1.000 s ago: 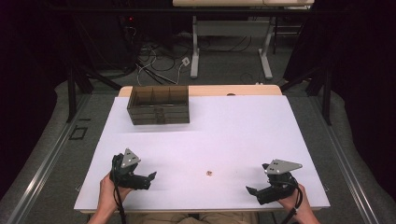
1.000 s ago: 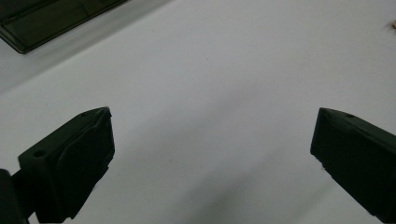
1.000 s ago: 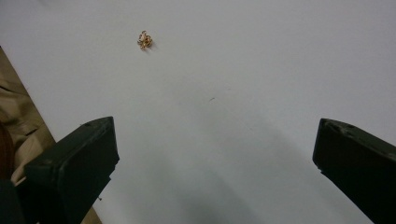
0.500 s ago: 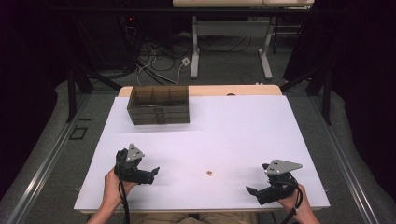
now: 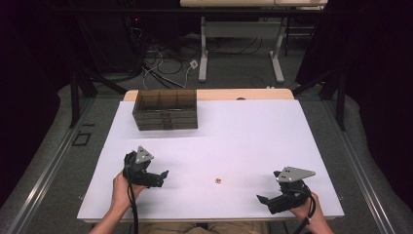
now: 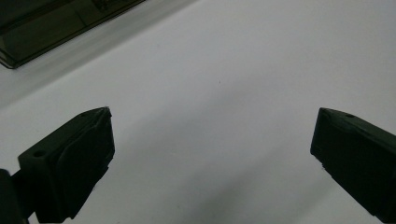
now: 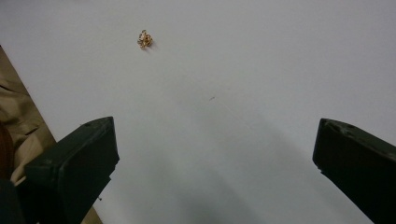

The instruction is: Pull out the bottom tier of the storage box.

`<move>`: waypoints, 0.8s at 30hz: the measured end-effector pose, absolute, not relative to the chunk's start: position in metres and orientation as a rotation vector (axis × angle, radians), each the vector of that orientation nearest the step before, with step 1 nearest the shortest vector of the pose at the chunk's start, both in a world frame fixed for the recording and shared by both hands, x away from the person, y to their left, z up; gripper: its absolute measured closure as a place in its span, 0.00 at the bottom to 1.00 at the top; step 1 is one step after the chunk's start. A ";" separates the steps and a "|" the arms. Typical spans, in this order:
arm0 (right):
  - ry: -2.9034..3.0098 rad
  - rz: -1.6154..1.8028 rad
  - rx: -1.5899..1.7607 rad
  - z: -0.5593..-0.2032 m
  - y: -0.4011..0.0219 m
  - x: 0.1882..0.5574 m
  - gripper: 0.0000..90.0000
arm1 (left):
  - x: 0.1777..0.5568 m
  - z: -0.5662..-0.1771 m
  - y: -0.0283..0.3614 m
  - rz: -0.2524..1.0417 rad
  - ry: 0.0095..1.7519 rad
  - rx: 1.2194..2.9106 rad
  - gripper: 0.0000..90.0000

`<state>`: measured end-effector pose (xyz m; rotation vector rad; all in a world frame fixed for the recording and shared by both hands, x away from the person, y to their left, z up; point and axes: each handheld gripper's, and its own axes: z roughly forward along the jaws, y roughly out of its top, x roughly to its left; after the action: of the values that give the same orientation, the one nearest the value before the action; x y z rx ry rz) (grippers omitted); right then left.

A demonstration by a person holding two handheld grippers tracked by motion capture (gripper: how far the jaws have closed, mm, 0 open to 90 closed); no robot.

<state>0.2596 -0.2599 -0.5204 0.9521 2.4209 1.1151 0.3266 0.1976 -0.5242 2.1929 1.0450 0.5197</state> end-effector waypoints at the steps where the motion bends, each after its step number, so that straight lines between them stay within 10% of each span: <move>1: 2.422 1.116 0.952 -0.521 -0.260 0.260 0.00 | 0.327 -0.524 0.197 0.511 1.053 2.203 0.00; 24: 2.422 1.113 0.950 -0.520 -0.260 0.260 0.00 | 0.351 -0.530 0.189 0.525 1.097 2.173 0.00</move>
<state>0.2595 -0.2598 -0.5205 0.9499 2.4220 1.1135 0.3511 0.1892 -0.5304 2.1727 1.0966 0.5246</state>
